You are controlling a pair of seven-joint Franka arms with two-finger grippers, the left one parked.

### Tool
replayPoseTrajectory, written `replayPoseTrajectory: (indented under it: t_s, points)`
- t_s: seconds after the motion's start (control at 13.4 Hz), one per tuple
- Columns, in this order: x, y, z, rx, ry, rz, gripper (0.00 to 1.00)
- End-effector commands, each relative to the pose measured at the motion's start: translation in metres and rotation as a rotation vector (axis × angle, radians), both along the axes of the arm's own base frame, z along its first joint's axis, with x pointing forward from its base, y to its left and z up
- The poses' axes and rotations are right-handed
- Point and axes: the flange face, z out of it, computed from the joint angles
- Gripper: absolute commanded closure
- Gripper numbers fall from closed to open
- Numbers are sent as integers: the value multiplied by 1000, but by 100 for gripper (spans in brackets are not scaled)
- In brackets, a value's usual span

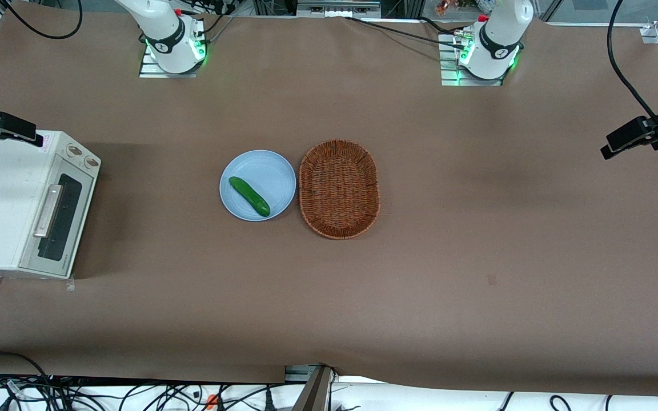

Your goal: Open oven door with right arm only

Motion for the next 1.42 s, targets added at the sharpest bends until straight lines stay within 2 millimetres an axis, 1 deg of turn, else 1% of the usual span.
replayPoseTrajectory:
  t_s: [0.0,0.22,0.37,1.34]
  points:
    - [-6,2,10,-5,-18,-5,0]
    - [-3,2,7,-10,-15,-4,0]
    - [-4,4,8,-11,-15,2,0]
    - [-4,2,8,-35,-13,5,0]
